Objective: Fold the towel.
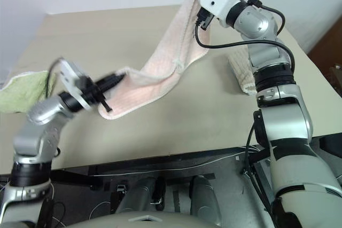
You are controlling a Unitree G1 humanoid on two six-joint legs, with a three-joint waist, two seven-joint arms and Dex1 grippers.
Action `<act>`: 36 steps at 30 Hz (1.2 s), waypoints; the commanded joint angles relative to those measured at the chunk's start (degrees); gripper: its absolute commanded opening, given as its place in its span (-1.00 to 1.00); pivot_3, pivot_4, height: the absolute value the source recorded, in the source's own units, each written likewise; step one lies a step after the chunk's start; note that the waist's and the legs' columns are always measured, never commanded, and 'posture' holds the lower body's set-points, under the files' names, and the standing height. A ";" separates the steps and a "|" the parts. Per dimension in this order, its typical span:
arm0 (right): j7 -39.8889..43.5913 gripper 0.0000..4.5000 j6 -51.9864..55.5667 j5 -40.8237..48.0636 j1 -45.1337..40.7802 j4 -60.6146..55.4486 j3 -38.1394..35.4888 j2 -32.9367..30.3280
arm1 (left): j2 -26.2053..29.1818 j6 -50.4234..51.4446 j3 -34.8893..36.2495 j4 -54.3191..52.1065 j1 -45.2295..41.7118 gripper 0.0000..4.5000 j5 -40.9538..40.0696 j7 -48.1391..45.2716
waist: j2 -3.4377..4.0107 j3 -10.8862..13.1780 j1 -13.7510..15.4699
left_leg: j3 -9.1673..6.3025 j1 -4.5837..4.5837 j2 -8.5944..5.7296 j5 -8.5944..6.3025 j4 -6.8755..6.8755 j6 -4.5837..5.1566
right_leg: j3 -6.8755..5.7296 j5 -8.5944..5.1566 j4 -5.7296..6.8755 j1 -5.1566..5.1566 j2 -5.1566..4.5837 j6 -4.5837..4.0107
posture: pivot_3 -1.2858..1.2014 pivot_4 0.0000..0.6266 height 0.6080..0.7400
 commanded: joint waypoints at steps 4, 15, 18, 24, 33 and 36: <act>-2.18 -1.00 -0.59 -0.05 -2.25 3.26 -1.31 -1.07 | 2.19 -1.57 8.48 16.79 -16.09 -0.99 -2.51 3.98 | 0.01 0.01 -0.20 | 0.03 0.03 -0.02 0.08 -0.03 0.13 | 0.00 0.06 -0.04 0.05 0.06 0.11 | 0.03 -0.52 1.00; -5.82 -1.00 -0.35 -0.09 -7.65 13.98 -2.08 -1.13 | 8.65 -22.74 8.23 71.27 -48.95 -0.99 8.65 3.61 | -0.26 0.25 -0.22 | 0.11 0.01 -0.01 0.19 -0.02 0.04 | -0.04 0.08 -0.02 0.05 0.28 0.19 | 0.03 -0.52 1.00; -2.92 -1.00 -0.70 1.55 -6.99 13.13 -2.86 -2.12 | 10.92 -25.74 8.05 77.21 -50.56 -0.99 10.60 -0.66 | -0.29 0.27 -0.23 | 0.13 -0.01 0.00 0.31 -0.09 -0.16 | -0.05 0.07 -0.02 0.05 0.27 0.20 | 0.03 -0.52 1.00; 11.39 -1.00 3.63 11.58 3.79 -3.34 -6.88 -4.21 | 16.24 -20.48 7.29 79.27 -43.98 -0.99 11.91 -16.88 | -0.45 0.41 -0.26 | 0.15 -0.07 0.01 0.10 -0.02 0.20 | -0.05 0.06 0.00 0.06 0.28 0.23 | 0.03 -0.52 1.00; 27.81 -1.00 30.16 29.31 30.07 -45.30 -10.60 -11.72 | 23.87 -13.39 7.52 72.71 -27.97 -0.99 11.32 -31.68 | -0.50 0.43 0.28 | 0.09 -0.10 0.03 -0.02 0.17 0.36 | -0.06 0.04 -0.01 0.04 -0.01 0.24 | 0.03 -0.52 1.00; 31.79 -1.00 36.14 33.90 36.95 -50.97 -13.01 -16.24 | 24.67 -10.31 8.78 67.28 -22.58 -0.99 9.39 -34.58 | -0.52 0.41 0.41 | 0.07 -0.08 0.03 -0.11 0.20 0.22 | -0.05 0.05 -0.01 0.08 -0.13 0.22 | 0.03 -0.52 1.00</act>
